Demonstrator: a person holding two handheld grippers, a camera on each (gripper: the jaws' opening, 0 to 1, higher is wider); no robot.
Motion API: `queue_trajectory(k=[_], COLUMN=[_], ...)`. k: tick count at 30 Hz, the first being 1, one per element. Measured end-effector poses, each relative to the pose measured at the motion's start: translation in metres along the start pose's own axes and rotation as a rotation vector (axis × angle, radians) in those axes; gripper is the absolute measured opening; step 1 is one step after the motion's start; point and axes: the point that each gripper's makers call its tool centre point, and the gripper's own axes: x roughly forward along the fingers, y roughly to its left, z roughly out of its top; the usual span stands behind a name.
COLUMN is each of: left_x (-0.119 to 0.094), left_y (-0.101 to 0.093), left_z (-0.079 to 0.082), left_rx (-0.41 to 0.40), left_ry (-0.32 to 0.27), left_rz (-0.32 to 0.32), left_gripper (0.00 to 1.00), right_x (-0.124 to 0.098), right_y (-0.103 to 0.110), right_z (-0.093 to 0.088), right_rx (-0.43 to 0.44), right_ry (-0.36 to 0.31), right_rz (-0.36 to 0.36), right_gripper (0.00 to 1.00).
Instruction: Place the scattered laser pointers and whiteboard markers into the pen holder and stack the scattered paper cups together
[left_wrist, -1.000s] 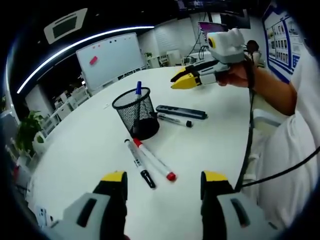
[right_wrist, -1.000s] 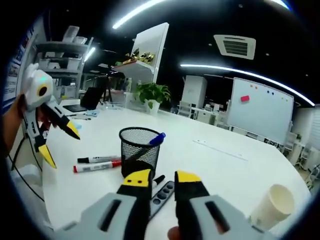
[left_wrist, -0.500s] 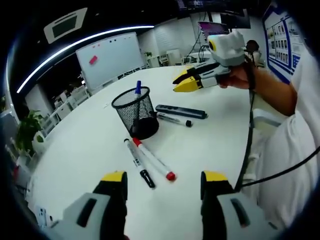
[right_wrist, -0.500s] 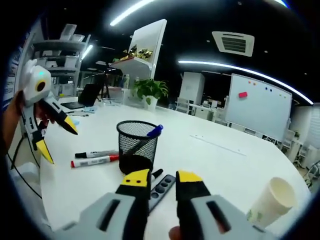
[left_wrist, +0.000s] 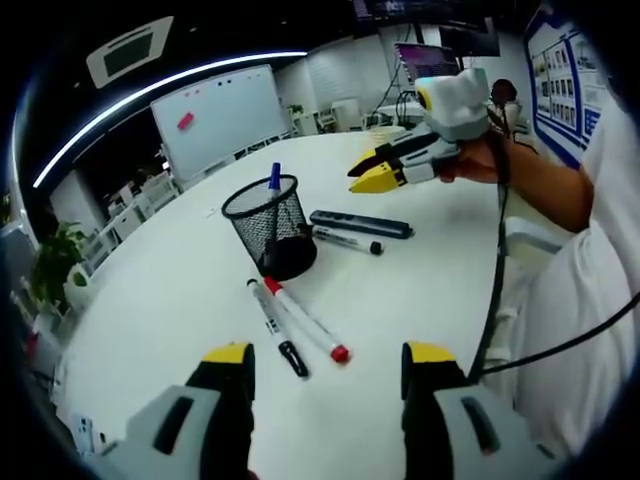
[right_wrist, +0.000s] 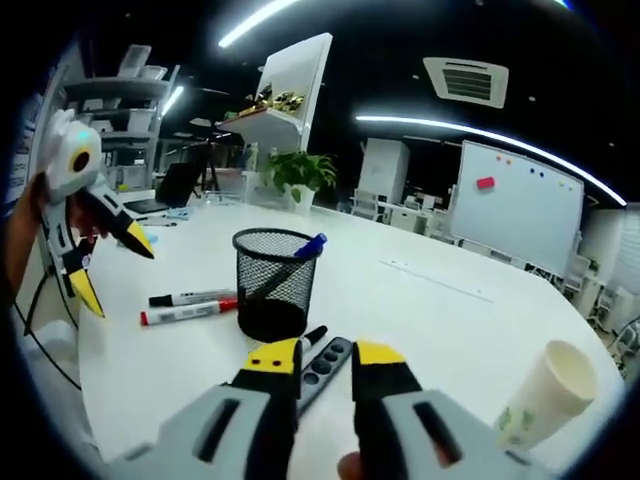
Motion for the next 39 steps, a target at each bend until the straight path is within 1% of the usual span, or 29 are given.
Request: queue_trajectory(k=[11, 39], left_x=[0.001, 0.001], left_y=[0.0, 0.0], left_z=[0.0, -0.001], left_rx=[-0.001, 0.0], left_ry=[0.001, 0.003], left_rz=[-0.003, -0.005], left_gripper=[0.6, 0.6], right_x=[0.0, -0.001], right_y=[0.004, 0.009], right_z=[-0.011, -0.028], right_rx=[0.0, 0.004], right_ry=[0.029, 0.08], right_rz=[0.005, 0.01], right_gripper=[0.21, 0.22])
